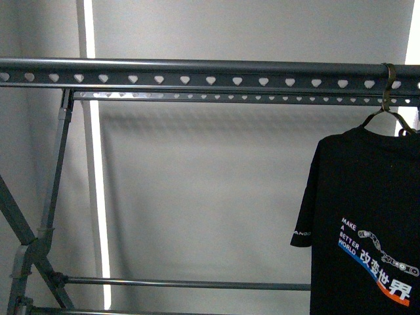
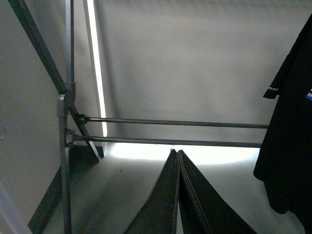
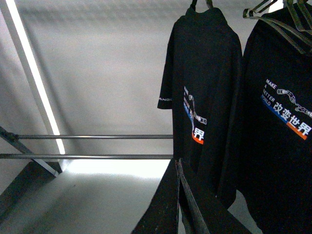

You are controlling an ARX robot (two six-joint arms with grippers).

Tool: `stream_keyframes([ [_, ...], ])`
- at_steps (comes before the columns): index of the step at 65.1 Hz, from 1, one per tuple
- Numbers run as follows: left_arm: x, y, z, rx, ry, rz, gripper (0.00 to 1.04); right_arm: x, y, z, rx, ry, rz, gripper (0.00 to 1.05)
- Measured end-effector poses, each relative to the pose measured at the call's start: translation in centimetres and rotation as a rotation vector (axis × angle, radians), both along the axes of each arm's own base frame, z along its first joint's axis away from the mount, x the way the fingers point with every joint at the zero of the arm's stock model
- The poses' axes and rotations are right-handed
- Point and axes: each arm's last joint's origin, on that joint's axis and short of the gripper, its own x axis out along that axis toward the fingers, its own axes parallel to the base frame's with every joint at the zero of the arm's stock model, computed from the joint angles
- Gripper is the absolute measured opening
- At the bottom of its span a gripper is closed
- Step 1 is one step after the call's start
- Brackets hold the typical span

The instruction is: Hang clothes on hanger

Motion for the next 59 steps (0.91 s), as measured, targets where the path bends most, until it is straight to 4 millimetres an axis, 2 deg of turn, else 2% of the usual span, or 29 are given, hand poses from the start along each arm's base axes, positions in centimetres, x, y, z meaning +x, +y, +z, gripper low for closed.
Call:
stream_keyframes([
  [10,0.0,0.0,0.0,0.000,0.000,0.000,0.04,0.0,0.0,-0.4,0.000,0.000,0.000,0.02],
  [17,0.0,0.0,0.0,0.000,0.000,0.000,0.04,0.0,0.0,-1.4,0.000,0.002,0.000,0.02],
  [31,0.0,0.0,0.0,0.000,0.000,0.000,0.04,0.0,0.0,-1.5,0.000,0.001,0.000,0.02],
  [33,0.0,0.0,0.0,0.000,0.000,0.000,0.04,0.0,0.0,-1.5,-0.001,0.001,0.000,0.06],
  [44,0.0,0.0,0.0,0.000,0.000,0.000,0.34,0.0,0.0,-1.5,-0.001,0.001,0.000,0.36],
  [47,0.0,0.0,0.0,0.000,0.000,0.000,0.46,0.0,0.0,-1.5,-0.001,0.001,0.000,0.50],
  [59,0.0,0.0,0.0,0.000,0.000,0.000,0.80,0.0,0.0,-1.5,-0.001,0.001,0.000,0.81],
])
